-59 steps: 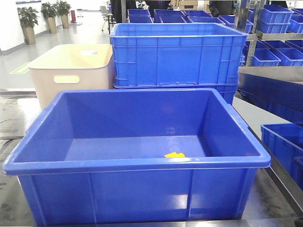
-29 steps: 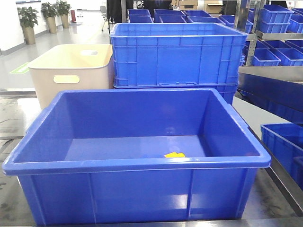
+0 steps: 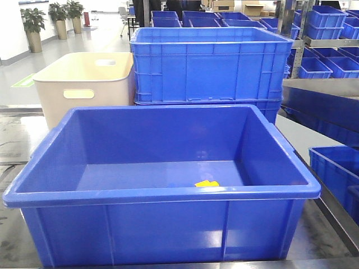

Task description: Pick red and yellow blocks into blue bin

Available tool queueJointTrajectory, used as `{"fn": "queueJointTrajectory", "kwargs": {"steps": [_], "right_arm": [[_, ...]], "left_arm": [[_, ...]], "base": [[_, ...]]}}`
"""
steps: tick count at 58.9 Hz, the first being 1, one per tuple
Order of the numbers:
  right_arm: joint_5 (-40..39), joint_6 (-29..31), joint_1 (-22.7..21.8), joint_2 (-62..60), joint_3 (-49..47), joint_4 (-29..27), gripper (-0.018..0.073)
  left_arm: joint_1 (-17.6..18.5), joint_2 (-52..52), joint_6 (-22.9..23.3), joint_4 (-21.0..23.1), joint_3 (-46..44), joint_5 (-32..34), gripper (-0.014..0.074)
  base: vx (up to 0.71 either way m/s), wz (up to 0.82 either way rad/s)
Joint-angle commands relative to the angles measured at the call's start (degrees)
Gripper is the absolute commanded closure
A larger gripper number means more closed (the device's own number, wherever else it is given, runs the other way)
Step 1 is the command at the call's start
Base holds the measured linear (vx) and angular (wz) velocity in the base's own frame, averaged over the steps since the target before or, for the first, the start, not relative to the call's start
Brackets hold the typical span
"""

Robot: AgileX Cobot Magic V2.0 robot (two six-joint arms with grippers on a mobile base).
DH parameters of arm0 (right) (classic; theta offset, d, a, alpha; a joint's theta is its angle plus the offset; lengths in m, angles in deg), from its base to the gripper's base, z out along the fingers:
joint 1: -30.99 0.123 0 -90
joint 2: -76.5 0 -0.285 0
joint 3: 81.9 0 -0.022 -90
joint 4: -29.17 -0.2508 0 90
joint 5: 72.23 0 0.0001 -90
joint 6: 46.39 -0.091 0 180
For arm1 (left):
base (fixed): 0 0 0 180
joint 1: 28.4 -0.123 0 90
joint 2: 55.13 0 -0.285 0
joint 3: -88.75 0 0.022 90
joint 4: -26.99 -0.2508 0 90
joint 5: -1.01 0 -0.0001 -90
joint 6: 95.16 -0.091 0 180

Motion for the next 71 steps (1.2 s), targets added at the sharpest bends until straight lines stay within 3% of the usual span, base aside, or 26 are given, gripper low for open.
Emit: {"fn": "queueJointTrajectory", "kwargs": {"steps": [1, 32, 37, 51, 52, 62, 71], "right_arm": [[-2.25, 0.77, -0.13, -0.07, -1.64, 0.11, 0.0575], [-2.02, 0.88, -0.13, -0.07, -1.64, 0.11, 0.0572], [-1.95, 0.88, -0.13, -0.07, -1.64, 0.11, 0.0570], [-1.82, 0.88, -0.13, -0.07, -1.64, 0.05, 0.0569], [-1.02, 0.88, -0.13, -0.07, -1.64, 0.05, 0.0569], [-1.02, 0.88, -0.13, -0.07, -1.64, 0.05, 0.0569], [-0.85, 0.88, -0.13, -0.07, -1.64, 0.05, 0.0569]], "left_arm": [[0.22, 0.06, -1.04, 0.29, -1.40, 5.20, 0.0605], [0.22, 0.06, -1.04, 0.33, -1.40, 4.96, 0.0604], [-0.01, -1.97, -1.80, -1.34, -1.34, 6.21, 0.0603], [-10.54, -16.04, -1.80, -4.74, 7.61, 18.71, 0.0600], [-19.42, -28.98, -1.57, -5.05, 22.64, 27.26, 0.0598], [-23.21, -35.19, -1.51, -1.85, 30.16, 31.98, 0.0597], [-23.74, -35.36, -1.51, 0.63, 34.47, 37.49, 0.0597]], "base": [[0.00, 0.00], [0.00, 0.00], [0.00, 0.00], [0.00, 0.00], [0.00, 0.00], [0.00, 0.00], [0.00, 0.00]]}}
